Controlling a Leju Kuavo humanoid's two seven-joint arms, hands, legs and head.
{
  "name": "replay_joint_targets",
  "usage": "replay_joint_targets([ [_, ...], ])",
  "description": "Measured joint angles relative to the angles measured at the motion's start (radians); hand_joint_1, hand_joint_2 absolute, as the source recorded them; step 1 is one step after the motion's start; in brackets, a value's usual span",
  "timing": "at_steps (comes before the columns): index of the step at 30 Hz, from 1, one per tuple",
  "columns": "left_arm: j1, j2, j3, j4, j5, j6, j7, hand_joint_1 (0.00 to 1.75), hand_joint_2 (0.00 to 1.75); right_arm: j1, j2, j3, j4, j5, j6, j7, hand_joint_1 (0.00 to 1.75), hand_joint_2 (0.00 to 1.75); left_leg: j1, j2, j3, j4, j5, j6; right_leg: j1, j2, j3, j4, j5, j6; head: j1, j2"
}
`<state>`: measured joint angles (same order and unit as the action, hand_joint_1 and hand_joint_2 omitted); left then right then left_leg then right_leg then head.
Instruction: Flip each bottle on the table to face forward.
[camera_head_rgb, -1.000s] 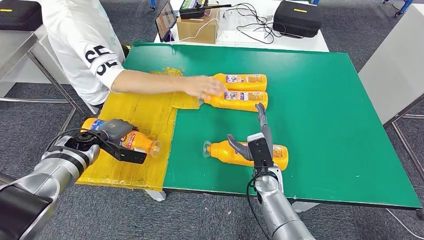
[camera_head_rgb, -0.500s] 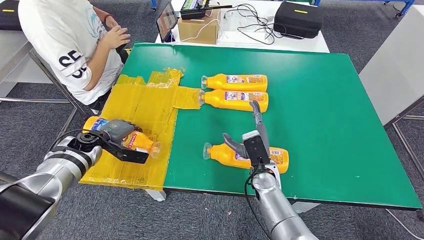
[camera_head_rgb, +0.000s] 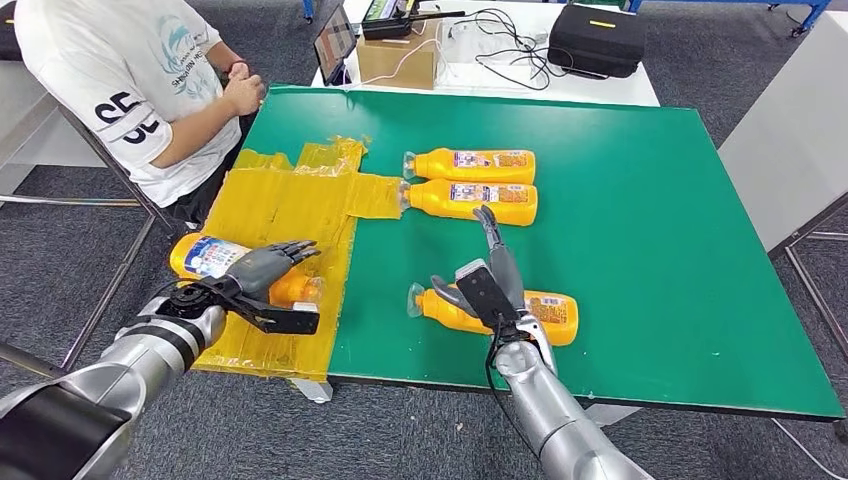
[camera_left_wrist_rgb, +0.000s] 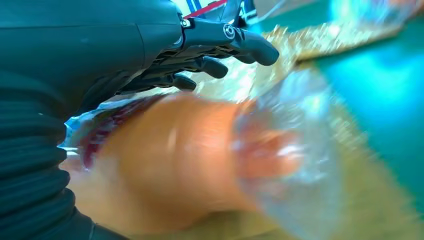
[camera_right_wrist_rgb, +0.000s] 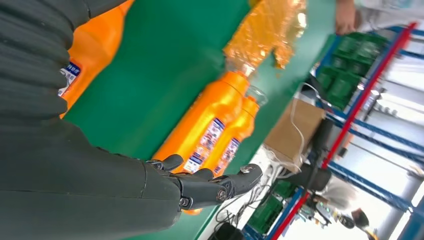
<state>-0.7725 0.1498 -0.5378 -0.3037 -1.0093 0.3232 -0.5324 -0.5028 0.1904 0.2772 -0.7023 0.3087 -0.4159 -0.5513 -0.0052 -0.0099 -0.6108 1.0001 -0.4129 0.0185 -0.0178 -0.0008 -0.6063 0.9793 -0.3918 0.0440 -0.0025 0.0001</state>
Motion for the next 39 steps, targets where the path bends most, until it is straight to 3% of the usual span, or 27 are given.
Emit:
replay_joint_targets([
  [4, 0.049, -0.017, 0.083, -0.015, 0.141, 0.095, -0.107, 0.00, 1.75, -0.013, -0.003, 0.024, 0.040, 0.047, -0.011, 0.017, 0.00, 1.75, 0.000, 0.000, -0.002, 0.000, 0.000, 0.000, 0.000, 0.000, -0.003, 0.000, 0.000, 0.000, 0.000, 0.000],
  [9, 0.163, -0.023, 0.174, -0.167, 0.517, 0.141, -0.162, 0.00, 1.75, -0.001, -0.017, 0.072, 0.049, 0.142, -0.045, 0.061, 0.00, 1.75, 0.000, 0.001, -0.004, 0.000, -0.001, 0.000, 0.000, 0.000, -0.005, 0.000, 0.000, 0.000, 0.000, 0.000],
  [14, 0.248, -0.023, 0.211, -0.340, 0.745, 0.101, -0.166, 0.00, 1.75, 0.031, -0.039, 0.113, 0.034, 0.225, -0.094, 0.116, 0.00, 1.75, 0.000, 0.000, -0.005, 0.000, -0.001, 0.000, 0.000, 0.000, -0.005, 0.000, 0.000, 0.000, 0.000, 0.000],
  [18, 0.304, -0.029, 0.268, -0.471, 0.885, -0.028, -0.167, 0.00, 1.75, 0.084, -0.082, 0.131, -0.026, 0.316, -0.134, 0.213, 0.00, 1.75, 0.000, 0.000, -0.005, 0.000, -0.001, 0.000, 0.000, 0.000, -0.005, -0.001, 0.000, 0.000, 0.000, 0.000],
  [23, 0.329, -0.072, 0.384, -0.536, 0.964, -0.259, -0.167, 0.00, 1.75, 0.164, -0.154, 0.125, -0.139, 0.457, -0.149, 0.359, 0.00, 1.75, 0.000, 0.000, -0.005, 0.000, -0.001, 0.000, 0.000, 0.000, -0.005, -0.001, 0.000, 0.000, 0.000, 0.000],
  [26, 0.327, -0.110, 0.452, -0.532, 0.982, -0.342, -0.168, 0.00, 1.75, 0.204, -0.188, 0.112, -0.196, 0.589, -0.169, 0.453, 0.00, 1.75, 0.000, 0.000, -0.005, 0.000, -0.001, 0.000, 0.000, 0.000, -0.005, -0.001, 0.000, 0.000, 0.000, 0.000],
  [32, 0.319, -0.173, 0.517, -0.515, 0.937, -0.371, -0.168, 0.00, 1.75, 0.235, -0.224, 0.085, -0.238, 0.792, -0.164, 0.584, 0.00, 1.75, 0.000, 0.001, -0.005, 0.000, -0.001, 0.000, 0.000, 0.000, -0.005, -0.001, 0.000, 0.000, 0.000, 0.000],
  [39, 0.318, -0.216, 0.519, -0.513, 0.894, -0.370, -0.168, 0.00, 1.75, 0.187, -0.242, 0.062, -0.182, 0.836, -0.043, 0.612, 0.00, 1.75, 0.000, 0.002, -0.004, 0.000, -0.001, 0.000, 0.000, 0.000, -0.005, -0.001, 0.000, 0.000, 0.000, 0.000],
])
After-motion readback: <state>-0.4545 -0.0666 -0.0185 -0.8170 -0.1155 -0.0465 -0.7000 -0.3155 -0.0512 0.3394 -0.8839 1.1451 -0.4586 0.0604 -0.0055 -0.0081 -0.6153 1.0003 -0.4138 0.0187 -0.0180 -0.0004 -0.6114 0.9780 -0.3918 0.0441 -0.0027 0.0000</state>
